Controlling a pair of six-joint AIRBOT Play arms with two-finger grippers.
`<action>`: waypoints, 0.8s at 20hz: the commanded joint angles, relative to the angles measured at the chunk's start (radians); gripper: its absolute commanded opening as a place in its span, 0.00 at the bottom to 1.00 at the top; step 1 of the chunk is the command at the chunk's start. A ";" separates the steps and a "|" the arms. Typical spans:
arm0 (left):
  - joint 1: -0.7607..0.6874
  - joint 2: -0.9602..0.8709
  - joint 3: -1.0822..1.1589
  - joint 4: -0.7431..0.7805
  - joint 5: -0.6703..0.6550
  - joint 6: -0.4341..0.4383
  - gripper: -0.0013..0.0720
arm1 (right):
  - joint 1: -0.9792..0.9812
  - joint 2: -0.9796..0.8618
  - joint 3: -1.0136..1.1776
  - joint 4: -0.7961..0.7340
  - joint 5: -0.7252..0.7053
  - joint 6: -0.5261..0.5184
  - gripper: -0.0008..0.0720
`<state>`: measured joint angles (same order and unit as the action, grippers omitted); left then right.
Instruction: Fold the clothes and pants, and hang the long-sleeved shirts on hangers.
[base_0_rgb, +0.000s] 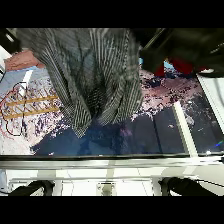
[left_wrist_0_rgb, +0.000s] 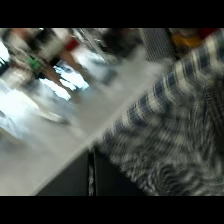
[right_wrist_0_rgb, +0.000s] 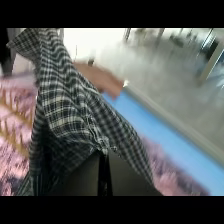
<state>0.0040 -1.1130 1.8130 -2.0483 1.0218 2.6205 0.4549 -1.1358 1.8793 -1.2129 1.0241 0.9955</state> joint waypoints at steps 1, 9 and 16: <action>-0.004 -0.003 -0.214 0.080 0.034 -0.093 0.08 | 0.000 -0.026 -0.135 -0.024 0.069 0.029 0.07; 0.011 -0.054 -0.488 -0.079 -0.006 -0.092 0.09 | 0.000 -0.167 -0.187 0.013 0.042 0.037 0.08; 0.106 -0.010 -0.487 -0.240 -0.001 -0.124 0.60 | 0.000 -0.198 -0.187 0.025 0.042 0.036 0.08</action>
<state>0.0639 -1.1587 1.3319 -2.2002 1.0149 2.5114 0.4545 -1.3247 1.6936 -1.1862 1.0657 1.0325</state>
